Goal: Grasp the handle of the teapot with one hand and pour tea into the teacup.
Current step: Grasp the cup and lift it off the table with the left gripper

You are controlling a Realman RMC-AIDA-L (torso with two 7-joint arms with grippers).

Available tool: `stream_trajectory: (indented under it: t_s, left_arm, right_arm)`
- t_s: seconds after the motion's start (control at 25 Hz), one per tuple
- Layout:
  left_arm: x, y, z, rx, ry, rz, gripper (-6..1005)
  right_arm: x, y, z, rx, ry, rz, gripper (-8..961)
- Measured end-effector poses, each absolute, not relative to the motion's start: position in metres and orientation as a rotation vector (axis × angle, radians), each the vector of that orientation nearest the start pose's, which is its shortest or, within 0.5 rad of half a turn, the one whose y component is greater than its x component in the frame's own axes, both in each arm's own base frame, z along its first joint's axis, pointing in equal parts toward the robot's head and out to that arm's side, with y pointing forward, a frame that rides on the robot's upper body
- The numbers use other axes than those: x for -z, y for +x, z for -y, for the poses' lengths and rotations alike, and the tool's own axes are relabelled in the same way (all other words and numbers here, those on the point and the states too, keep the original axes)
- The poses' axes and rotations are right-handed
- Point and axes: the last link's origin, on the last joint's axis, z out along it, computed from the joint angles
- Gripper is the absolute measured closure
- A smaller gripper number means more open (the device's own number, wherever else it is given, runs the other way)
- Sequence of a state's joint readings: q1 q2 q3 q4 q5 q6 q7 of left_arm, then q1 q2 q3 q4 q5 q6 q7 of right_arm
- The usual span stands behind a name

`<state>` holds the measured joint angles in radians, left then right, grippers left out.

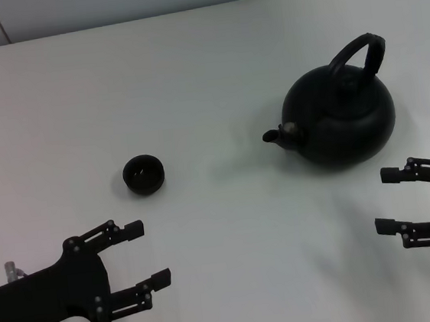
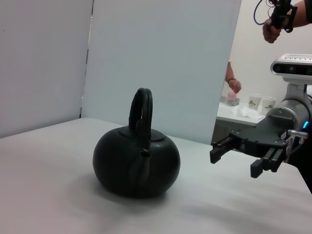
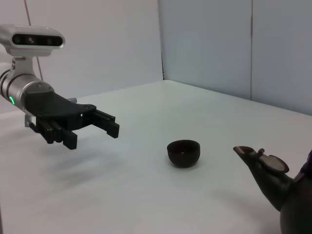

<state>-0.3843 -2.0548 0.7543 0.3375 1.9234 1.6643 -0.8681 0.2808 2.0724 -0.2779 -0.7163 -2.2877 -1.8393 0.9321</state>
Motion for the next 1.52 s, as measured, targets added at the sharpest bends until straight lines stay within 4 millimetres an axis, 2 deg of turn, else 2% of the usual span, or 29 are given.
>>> stream_trajectory:
  t_s: [0.24, 0.36, 0.52, 0.64, 1.08, 1.2, 1.4, 1.52]
  left_arm:
    - [0.043, -0.300, -0.240, 0.883, -2.784, 0.409, 185]
    - [0.040, -0.300, -0.245, 0.911, -2.720, 0.414, 185]
    - [0.021, -0.310, -0.269, 0.946, -2.354, 0.435, 185]
    - [0.021, -0.312, -0.272, 0.944, -2.271, 0.398, 185]
    - [0.026, -0.309, -0.270, 0.944, -2.292, 0.387, 185]
    - [0.034, -0.312, -0.270, 0.879, -2.348, 0.387, 185]
    - [0.052, -0.327, -0.269, 0.664, -2.440, 0.366, 185]
    - [0.054, -0.330, -0.269, 0.636, -2.446, 0.366, 185]
  right_arm:
    - [-0.038, 0.350, -0.218, -0.606, -2.637, -0.431, 170]
    - [-0.038, 0.350, -0.219, -0.606, -2.631, -0.434, 170]
    - [-0.037, 0.351, -0.219, -0.606, -2.619, -0.441, 170]
    - [-0.037, 0.352, -0.219, -0.607, -2.616, -0.442, 170]
    - [-0.038, 0.350, -0.223, -0.600, -2.613, -0.431, 169]
    - [-0.038, 0.350, -0.224, -0.599, -2.613, -0.429, 169]
    - [-0.039, 0.350, -0.224, -0.597, -2.613, -0.428, 169]
    - [-0.039, 0.351, -0.224, -0.596, -2.613, -0.426, 169]
